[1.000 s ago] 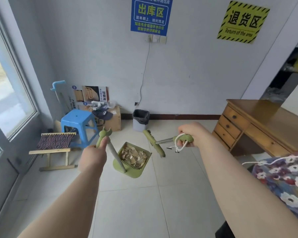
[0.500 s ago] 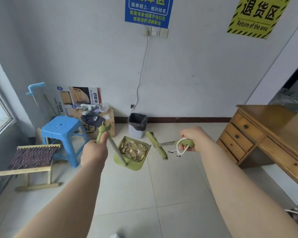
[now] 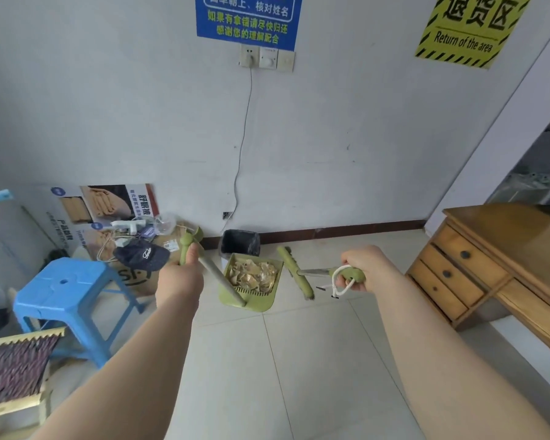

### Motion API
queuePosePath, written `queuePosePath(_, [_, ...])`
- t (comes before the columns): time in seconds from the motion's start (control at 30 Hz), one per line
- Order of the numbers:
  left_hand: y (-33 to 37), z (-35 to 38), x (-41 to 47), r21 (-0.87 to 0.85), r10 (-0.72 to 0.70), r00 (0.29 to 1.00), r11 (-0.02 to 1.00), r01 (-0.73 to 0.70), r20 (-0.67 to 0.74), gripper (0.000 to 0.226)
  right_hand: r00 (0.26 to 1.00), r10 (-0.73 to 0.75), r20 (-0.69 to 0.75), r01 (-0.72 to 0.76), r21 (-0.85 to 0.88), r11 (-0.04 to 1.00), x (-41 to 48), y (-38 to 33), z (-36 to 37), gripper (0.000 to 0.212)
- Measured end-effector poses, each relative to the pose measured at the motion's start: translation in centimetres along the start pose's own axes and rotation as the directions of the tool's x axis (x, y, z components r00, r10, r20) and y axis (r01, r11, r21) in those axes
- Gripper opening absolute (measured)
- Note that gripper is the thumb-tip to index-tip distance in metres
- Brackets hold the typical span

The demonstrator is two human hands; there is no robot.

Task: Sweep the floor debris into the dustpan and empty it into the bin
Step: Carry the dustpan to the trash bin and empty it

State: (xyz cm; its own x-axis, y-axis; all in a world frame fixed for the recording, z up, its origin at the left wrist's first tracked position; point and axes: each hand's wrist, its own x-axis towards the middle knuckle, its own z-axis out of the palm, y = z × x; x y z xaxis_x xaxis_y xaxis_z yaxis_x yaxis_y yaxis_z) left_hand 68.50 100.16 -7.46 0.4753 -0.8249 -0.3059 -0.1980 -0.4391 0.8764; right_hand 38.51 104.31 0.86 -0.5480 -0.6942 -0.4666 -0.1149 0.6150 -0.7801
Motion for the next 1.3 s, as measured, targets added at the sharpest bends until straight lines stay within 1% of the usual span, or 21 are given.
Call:
queuePosePath(0.07, [1.0,1.8,2.2,-0.074,-0.007,1.0,0.997,0.006,-0.009,0.07,1.0,-0.005,-0.016,0.005,-0.007,1.0,2.8,-1.4,0.4,0.009])
queuePosePath(0.23, [3.4,6.8,7.5,-0.149,-0.03,1.0,0.988,0.031,0.005,0.063,1.0,-0.009,-0.001,0.009,-0.047,0.999,10.4,-5.4,1.1,0.009])
queuePosePath(0.33, [4.9,10.5,10.2,-0.209,-0.086,0.996,0.974,0.088,0.018,0.061,1.0,-0.025,0.01,0.026,-0.098,0.995,15.1,-8.2,1.5,0.01])
queuePosePath(0.47, [7.1,14.6,13.7,-0.301,-0.146,0.989,0.944,0.138,-0.004,0.061,0.999,-0.034,0.026,0.037,-0.137,0.99,21.1,-11.5,1.8,0.011])
queuePosePath(0.6, [8.3,17.7,16.9,-0.405,-0.245,0.969,0.888,0.218,-0.015,0.067,0.999,-0.029,0.027,0.034,-0.174,0.984,26.3,-14.1,2.4,0.011])
queuePosePath(0.7, [9.1,19.5,19.3,-0.5,-0.323,0.946,0.821,0.277,-0.004,0.068,1.0,-0.016,0.026,0.021,-0.207,0.978,29.4,-15.8,3.4,0.011])
queuePosePath(0.83, [10.0,21.5,23.0,-0.613,-0.416,0.909,0.713,0.34,0.019,0.054,0.999,-0.009,0.039,0.018,-0.237,0.971,32.6,-18.4,5.4,0.009])
queuePosePath(0.9, [10.4,22.2,24.6,-0.671,-0.482,0.875,0.636,0.38,0.039,0.046,0.999,-0.004,0.035,0.013,-0.243,0.97,33.8,-19.5,6.5,0.009])
queuePosePath(1.0, [11.1,22.5,27.1,-0.75,-0.566,0.815,0.486,0.449,0.121,0.041,1.0,0.012,0.027,-0.005,-0.238,0.971,35.0,-21.1,8.2,0.009])
queuePosePath(1.13, [11.8,22.4,29.7,-0.801,-0.62,0.754,0.33,0.5,0.216,0.042,0.999,0.027,0.017,-0.022,-0.242,0.97,36.3,-23.4,10.5,0.01])
queuePosePath(1.2, [11.9,22.3,30.5,-0.805,-0.647,0.722,0.278,0.524,0.246,0.046,0.999,0.03,0.011,-0.026,-0.253,0.967,36.8,-24.1,11.5,0.01])
queuePosePath(1.3, [11.7,21.9,31.4,-0.799,-0.675,0.675,0.21,0.564,0.299,0.045,1.0,0.028,0.008,-0.025,-0.26,0.965,37.4,-24.6,12.9,0.011])
